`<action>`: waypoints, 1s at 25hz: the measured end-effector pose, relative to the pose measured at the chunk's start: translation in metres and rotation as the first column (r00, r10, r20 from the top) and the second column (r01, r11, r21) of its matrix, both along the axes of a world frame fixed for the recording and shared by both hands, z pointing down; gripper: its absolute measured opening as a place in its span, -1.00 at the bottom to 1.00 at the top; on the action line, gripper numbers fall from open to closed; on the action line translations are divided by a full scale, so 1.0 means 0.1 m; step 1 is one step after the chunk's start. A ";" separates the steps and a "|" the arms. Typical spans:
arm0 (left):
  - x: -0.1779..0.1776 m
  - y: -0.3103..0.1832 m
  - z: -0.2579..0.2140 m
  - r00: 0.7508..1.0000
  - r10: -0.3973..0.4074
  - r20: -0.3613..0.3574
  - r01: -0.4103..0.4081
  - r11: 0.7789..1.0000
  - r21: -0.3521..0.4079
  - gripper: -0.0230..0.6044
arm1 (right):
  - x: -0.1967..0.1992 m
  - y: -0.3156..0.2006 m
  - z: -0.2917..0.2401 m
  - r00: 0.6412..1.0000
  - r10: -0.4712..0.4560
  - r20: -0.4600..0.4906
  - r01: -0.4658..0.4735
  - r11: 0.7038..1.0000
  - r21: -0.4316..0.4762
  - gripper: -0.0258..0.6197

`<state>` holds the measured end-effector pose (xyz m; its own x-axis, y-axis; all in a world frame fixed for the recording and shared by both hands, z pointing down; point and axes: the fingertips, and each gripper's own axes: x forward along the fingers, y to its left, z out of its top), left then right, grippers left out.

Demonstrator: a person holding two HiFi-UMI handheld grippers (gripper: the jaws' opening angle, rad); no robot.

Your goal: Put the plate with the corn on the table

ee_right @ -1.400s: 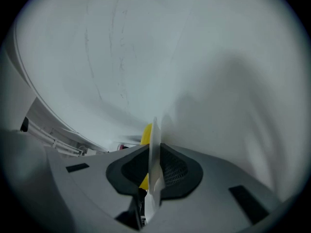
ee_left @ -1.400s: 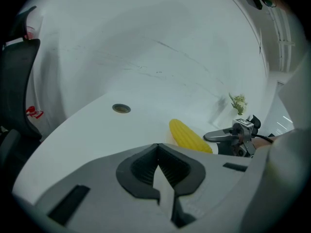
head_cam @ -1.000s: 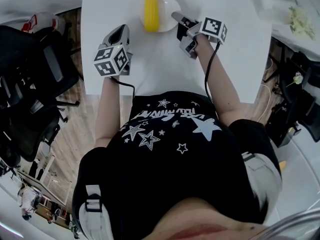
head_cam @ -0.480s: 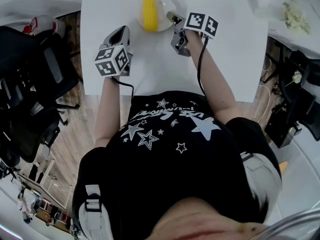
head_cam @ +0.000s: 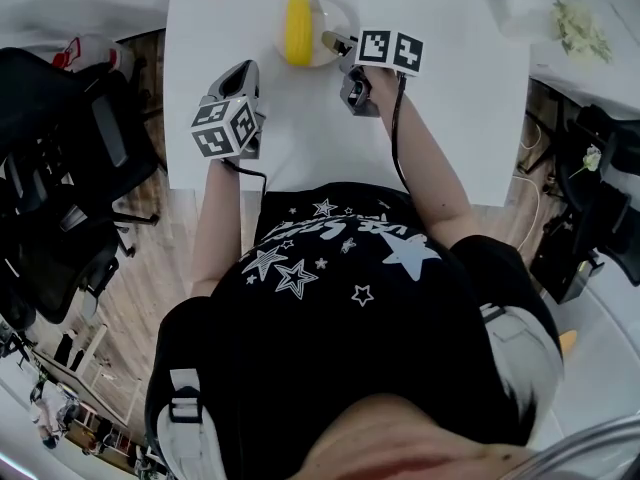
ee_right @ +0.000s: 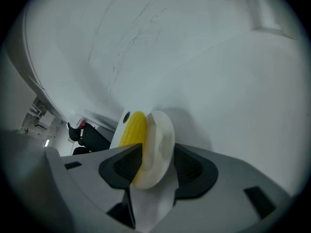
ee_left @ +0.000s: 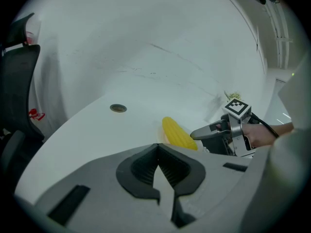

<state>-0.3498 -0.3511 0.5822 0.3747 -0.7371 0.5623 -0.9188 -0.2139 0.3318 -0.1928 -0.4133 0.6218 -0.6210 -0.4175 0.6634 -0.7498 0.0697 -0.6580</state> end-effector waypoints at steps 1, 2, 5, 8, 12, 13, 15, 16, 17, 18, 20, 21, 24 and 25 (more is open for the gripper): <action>0.00 0.02 -0.01 1.000 -0.002 -0.002 0.002 1.000 0.000 -0.91 | 0.01 0.01 0.00 1.000 -0.002 -0.009 0.002 1.000 0.002 -0.35; 0.01 0.04 -0.01 1.000 -0.004 -0.003 0.004 1.000 0.001 -0.91 | 0.03 0.02 0.00 1.000 -0.003 -0.021 0.003 1.000 0.005 -0.35; 0.01 0.08 -0.03 1.000 -0.006 -0.001 0.006 1.000 0.007 -0.91 | 0.11 0.03 0.01 0.998 0.009 -0.061 -0.009 1.000 0.009 -0.31; 0.01 0.12 -0.06 1.000 -0.011 -0.005 0.011 1.000 0.013 -0.91 | 0.16 0.05 -0.01 0.997 0.023 -0.069 -0.023 1.000 0.004 -0.30; 0.03 0.15 -0.11 1.000 -0.014 -0.009 0.014 1.000 0.027 -0.91 | 0.27 0.08 -0.09 0.995 0.032 -0.096 -0.028 0.999 0.044 -0.30; 0.02 0.16 -0.12 1.000 -0.016 -0.009 0.017 0.999 0.032 -0.91 | 0.29 0.08 -0.12 0.994 0.037 -0.104 -0.031 0.998 0.058 -0.30; 0.03 0.19 -0.18 1.000 -0.023 -0.010 0.024 0.999 0.044 -0.91 | 0.34 0.10 -0.18 0.994 0.038 -0.105 -0.030 0.996 0.078 -0.30; 0.04 0.21 -0.21 1.000 -0.026 -0.010 0.027 0.998 0.051 -0.91 | 0.35 0.12 -0.22 0.994 0.035 -0.099 -0.027 0.996 0.084 -0.30; 0.04 0.24 -0.25 1.000 -0.029 -0.008 0.029 0.998 0.059 -0.91 | 0.36 0.14 -0.25 0.995 0.030 -0.091 -0.022 0.996 0.090 -0.30; 0.05 0.26 -0.28 0.999 -0.033 -0.006 0.033 0.997 0.065 -0.91 | 0.37 0.16 -0.29 0.996 0.023 -0.086 -0.015 0.995 0.095 -0.30; 0.07 0.30 -0.34 0.999 -0.046 -0.005 0.047 0.996 0.073 -0.91 | 0.40 0.20 -0.35 0.996 0.003 -0.085 0.006 0.994 0.108 -0.33; 0.09 0.33 -0.36 0.998 -0.056 -0.008 0.056 0.996 0.076 -0.91 | 0.41 0.23 -0.38 0.996 -0.008 -0.087 0.018 0.993 0.114 -0.35; 0.15 0.44 -0.46 0.996 -0.086 -0.011 0.087 0.992 0.086 -0.91 | 0.48 0.33 -0.48 0.995 -0.044 -0.087 0.055 0.990 0.130 -0.48; 0.18 0.47 -0.50 0.995 -0.096 -0.008 0.096 0.991 0.092 -0.91 | 0.51 0.35 -0.51 0.994 -0.057 -0.089 0.069 0.988 0.137 -0.48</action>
